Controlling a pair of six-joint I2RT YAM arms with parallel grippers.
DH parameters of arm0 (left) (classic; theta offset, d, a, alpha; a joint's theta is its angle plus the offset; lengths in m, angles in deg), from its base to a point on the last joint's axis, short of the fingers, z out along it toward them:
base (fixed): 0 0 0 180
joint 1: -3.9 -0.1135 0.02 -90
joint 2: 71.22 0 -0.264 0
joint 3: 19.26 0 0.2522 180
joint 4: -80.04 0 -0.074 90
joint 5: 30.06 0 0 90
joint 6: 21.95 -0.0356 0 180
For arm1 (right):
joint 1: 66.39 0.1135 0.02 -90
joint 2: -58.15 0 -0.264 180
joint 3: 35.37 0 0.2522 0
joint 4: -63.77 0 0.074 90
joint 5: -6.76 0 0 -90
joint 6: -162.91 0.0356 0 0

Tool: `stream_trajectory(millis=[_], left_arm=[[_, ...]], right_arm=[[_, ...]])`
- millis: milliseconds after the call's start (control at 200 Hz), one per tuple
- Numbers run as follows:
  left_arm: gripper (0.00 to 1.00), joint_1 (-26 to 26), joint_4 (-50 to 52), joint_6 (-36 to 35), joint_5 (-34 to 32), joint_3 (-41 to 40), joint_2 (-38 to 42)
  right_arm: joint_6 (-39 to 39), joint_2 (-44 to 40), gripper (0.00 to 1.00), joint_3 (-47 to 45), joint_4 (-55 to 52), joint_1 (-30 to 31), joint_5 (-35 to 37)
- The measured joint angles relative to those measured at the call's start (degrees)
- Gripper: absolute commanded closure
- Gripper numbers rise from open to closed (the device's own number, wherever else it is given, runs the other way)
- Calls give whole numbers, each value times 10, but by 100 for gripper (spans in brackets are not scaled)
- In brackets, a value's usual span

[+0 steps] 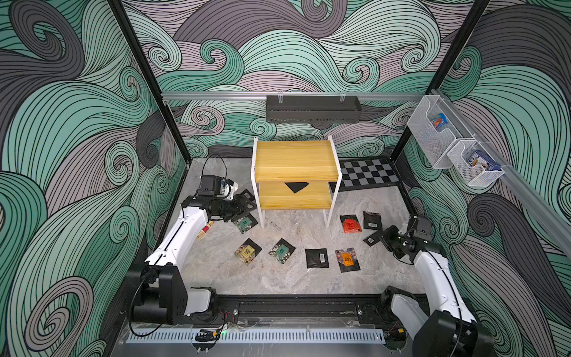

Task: Remove the tea bags from the shelf
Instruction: Place the tea bag at the center of the board.

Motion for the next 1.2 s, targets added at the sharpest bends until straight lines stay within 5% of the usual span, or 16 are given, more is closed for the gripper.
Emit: stream_trajectory(millis=[270,475,745,1201], left_arm=[[49,0,0,0,0,0,0],[49,0,0,0,0,0,5],[49,-1,0,0,-1,-1,10],[47,-7,-1,5,-3,-1,10]], right_arm=[[-9,1,88,-21,0,-9,3],[-16,1,68,-23,2,-14,11],[-14,1,57,-24,-7,-14,25],[-22,5,38,66,-30,15,-2]])
